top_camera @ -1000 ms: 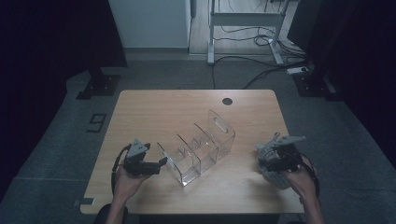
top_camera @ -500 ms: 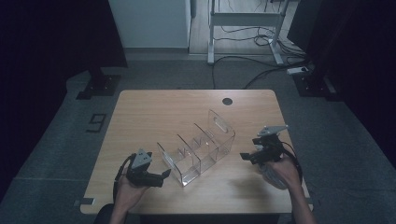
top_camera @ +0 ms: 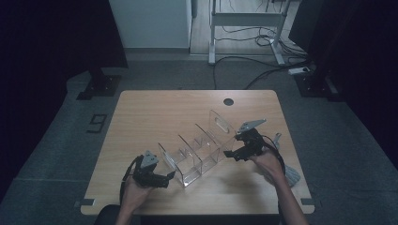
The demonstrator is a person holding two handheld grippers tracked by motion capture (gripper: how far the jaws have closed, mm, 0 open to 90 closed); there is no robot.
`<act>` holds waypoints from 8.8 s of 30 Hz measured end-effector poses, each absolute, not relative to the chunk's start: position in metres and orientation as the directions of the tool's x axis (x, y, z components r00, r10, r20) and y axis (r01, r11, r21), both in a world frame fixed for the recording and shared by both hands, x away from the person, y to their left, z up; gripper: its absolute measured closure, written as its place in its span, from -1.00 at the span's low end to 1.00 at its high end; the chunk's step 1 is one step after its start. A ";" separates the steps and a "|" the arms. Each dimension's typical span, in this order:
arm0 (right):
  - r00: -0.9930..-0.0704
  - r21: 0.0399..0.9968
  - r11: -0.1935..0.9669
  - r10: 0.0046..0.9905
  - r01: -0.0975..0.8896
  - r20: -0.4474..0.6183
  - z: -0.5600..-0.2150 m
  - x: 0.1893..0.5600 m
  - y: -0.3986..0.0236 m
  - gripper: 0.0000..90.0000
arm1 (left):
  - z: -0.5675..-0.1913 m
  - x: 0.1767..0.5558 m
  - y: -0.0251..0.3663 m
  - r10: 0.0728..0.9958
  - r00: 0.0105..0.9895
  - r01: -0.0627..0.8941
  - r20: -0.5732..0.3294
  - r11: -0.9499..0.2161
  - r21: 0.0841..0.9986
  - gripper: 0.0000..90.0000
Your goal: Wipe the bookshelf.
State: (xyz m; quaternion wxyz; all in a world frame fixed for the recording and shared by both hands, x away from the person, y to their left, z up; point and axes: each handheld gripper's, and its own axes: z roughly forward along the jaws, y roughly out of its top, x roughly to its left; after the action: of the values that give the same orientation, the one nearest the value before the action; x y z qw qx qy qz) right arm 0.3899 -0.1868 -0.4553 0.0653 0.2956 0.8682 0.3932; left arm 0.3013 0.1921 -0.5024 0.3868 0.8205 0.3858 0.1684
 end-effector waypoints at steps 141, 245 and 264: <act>-0.550 0.583 0.405 0.831 0.704 0.087 -0.504 0.344 -0.296 0.28 | -0.452 0.355 0.222 0.833 0.554 0.551 -0.007 -0.361 0.752 0.78; -0.886 0.634 0.661 0.456 0.401 0.085 -0.485 0.283 -0.130 0.31 | -0.451 0.361 0.213 0.852 0.521 0.573 0.039 -0.384 0.724 0.90; -0.846 0.645 0.623 0.529 0.443 0.070 -0.486 0.315 -0.147 0.32 | -0.450 0.361 0.212 0.843 0.536 0.568 0.057 -0.409 0.715 0.91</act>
State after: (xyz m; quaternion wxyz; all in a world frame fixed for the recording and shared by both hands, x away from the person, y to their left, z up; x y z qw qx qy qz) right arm 0.3150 -0.1473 -0.4862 0.0631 0.2703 0.8985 0.3400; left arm 0.3612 0.2124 -0.4498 0.3277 0.8126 0.4338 0.2097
